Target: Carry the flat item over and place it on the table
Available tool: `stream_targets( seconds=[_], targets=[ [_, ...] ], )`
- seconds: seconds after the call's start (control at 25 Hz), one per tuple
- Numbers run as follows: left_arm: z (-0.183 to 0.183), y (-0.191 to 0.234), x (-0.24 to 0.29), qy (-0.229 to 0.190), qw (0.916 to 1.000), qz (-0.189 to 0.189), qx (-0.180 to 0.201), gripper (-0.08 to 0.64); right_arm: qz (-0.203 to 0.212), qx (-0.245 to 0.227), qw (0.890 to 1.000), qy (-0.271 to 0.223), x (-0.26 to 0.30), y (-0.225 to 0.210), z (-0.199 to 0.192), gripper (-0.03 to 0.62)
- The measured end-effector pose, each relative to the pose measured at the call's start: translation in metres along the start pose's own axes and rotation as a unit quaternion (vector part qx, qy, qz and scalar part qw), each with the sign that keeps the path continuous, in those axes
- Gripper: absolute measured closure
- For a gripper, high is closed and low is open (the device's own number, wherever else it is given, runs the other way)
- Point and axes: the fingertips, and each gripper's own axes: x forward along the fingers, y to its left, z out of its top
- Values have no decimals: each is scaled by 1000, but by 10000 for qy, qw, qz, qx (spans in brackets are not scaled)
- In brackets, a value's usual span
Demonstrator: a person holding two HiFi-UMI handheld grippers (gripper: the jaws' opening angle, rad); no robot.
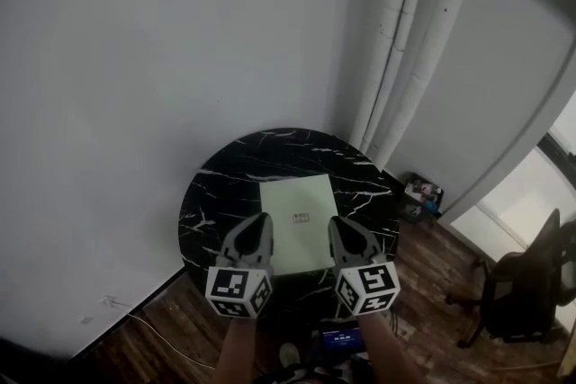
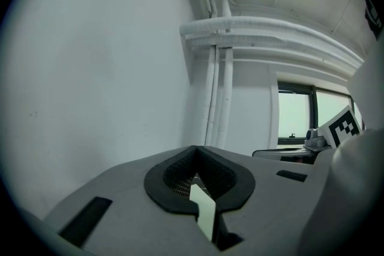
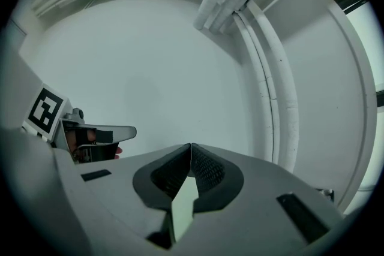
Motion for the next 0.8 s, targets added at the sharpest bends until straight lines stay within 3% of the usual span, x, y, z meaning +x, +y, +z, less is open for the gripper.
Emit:
stream_targets(
  seconds=[0.36, 0.56, 0.8],
  targets=[
    [9, -6, -3, -256, 9995, -91, -135, 549, 3, -40, 9998, -191, -9, 3, 17, 574],
    [5, -7, 0, -108, 9999, -79, -73, 549, 6, -16, 9999, -147, -12, -5, 15, 574],
    [12, 0, 5, -266, 9995, -38, -152, 549, 173, 48, 9996, -202, -3, -5, 17, 574]
  ],
)
